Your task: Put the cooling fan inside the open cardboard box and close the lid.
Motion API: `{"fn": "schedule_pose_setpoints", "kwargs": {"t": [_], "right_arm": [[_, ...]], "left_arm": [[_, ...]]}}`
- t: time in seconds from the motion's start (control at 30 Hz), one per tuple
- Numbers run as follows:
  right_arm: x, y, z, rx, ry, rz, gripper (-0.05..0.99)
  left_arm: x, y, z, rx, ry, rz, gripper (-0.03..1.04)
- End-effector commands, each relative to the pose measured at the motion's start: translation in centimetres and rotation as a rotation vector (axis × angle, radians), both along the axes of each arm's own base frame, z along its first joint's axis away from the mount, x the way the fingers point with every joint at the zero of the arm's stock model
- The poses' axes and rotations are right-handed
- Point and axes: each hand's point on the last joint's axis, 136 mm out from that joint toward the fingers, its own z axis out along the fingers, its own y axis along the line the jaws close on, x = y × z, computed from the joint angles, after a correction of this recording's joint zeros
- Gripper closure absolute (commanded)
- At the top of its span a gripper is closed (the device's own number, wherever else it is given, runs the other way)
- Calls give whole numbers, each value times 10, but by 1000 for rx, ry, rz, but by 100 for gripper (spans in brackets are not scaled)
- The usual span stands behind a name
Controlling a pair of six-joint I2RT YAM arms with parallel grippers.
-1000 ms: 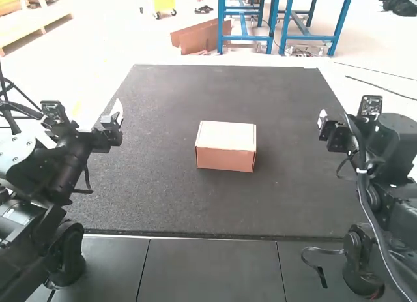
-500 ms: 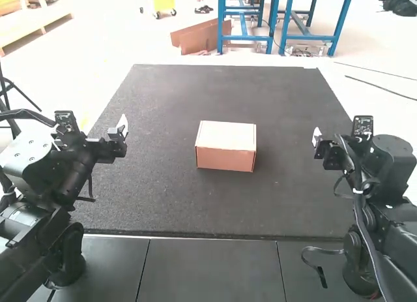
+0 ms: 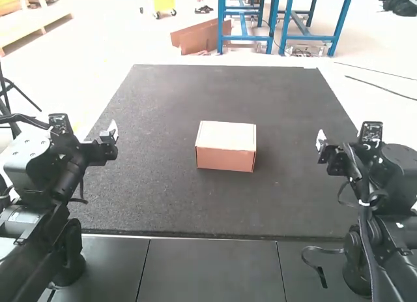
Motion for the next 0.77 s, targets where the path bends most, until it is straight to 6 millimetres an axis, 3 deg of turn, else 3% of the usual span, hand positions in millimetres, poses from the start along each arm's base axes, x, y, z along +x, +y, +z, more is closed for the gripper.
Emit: {"fn": "schedule_pose_setpoints", "kwargs": {"t": [0.0,0.13,0.73], "right_arm": [[0,-7,-6,16,19,-26,2],[0,-9,-7,-1,22,-34,2],[0,-9,-7,-4,23,-32,2]], "left_arm": [[0,-4,-4,44,10,-28,5],[0,-3,-12,48,43,-27,5],[0,-4,-12,50,41,-32,5]]}}
